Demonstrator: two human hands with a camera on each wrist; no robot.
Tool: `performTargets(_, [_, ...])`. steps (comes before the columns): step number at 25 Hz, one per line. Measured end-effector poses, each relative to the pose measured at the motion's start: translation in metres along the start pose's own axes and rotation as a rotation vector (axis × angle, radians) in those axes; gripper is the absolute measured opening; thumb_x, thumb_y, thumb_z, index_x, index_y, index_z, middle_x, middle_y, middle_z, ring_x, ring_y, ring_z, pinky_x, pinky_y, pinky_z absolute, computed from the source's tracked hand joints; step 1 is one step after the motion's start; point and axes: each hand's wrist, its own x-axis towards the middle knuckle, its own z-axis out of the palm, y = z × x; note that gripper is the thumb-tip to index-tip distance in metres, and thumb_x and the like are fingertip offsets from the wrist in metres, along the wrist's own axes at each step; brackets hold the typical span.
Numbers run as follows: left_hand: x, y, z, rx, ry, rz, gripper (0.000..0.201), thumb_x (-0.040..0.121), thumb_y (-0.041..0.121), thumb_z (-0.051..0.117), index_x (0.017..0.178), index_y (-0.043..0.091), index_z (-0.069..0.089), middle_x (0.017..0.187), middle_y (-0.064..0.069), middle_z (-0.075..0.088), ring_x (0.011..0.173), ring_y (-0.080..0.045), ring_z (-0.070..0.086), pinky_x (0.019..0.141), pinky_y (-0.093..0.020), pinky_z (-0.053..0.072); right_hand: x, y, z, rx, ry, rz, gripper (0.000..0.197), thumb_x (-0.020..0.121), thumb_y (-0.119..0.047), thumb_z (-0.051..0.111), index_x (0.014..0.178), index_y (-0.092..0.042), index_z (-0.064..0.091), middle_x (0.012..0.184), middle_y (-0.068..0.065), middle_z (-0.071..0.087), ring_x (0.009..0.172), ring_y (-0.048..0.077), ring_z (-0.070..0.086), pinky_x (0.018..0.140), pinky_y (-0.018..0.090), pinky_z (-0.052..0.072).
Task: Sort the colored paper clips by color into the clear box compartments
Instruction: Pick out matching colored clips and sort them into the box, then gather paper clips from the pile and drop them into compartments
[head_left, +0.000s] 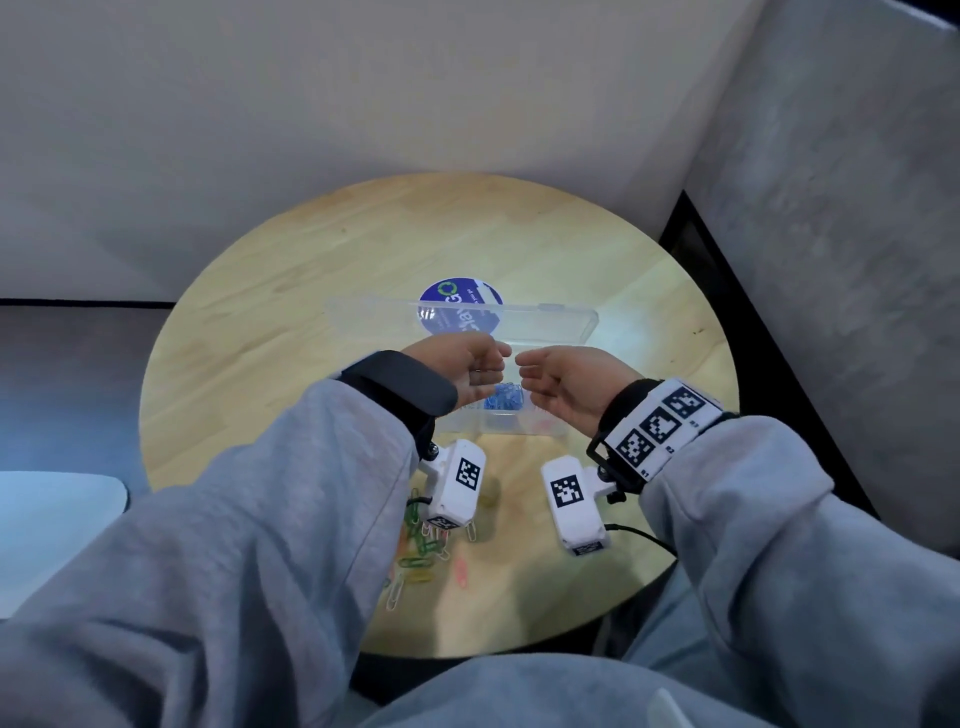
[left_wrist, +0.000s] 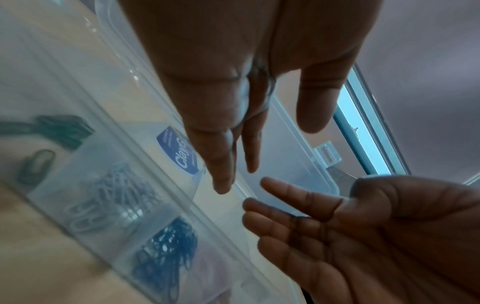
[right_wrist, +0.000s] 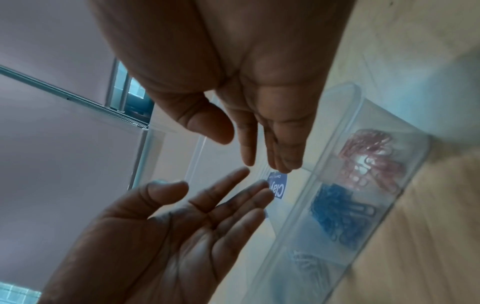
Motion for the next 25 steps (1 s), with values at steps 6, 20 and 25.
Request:
performTargets(6, [-0.029, -0.006, -0.031, 0.454, 0.088, 0.125, 0.022, 0.091, 0.005, 0.042, 0.081, 0.018, 0.056, 0.074, -0.002, 0.052, 0.058, -0.014, 0.052, 0.05, -0.02, 0.039, -0.021, 0.004, 0.004, -0.246, -0.011, -0.126, 0.023, 0.091, 0.002, 0.04, 0.081, -0.013, 0.054, 0.077, 0.005, 0.055, 0.065, 0.016, 0.054, 0.059, 0.024, 0.047])
performTargets(20, [-0.059, -0.062, -0.136, 1.117, 0.46, -0.2, 0.053, 0.08, 0.004, 0.055, 0.131, 0.012, 0.047, 0.11, -0.009, 0.058, 0.094, -0.026, 0.056, 0.079, -0.032, 0.047, -0.03, 0.081, 0.043, -1.438, -0.162, -0.078, 0.036, 0.074, -0.011, 0.059, 0.099, -0.037, 0.056, 0.087, -0.007, 0.055, 0.08, 0.016, 0.058, 0.07, 0.028, 0.05])
performTargets(25, [-0.062, -0.05, -0.148, 1.156, 0.488, -0.274, 0.038, 0.065, 0.011, 0.06, 0.102, 0.018, 0.055, 0.105, -0.01, 0.059, 0.092, -0.027, 0.059, 0.08, -0.032, 0.049, -0.027, 0.082, 0.046, -1.608, -0.294, -0.22, 0.065, 0.078, -0.024, 0.065, 0.135, -0.038, 0.037, 0.12, -0.002, 0.045, 0.11, 0.019, 0.051, 0.089, 0.03, 0.047])
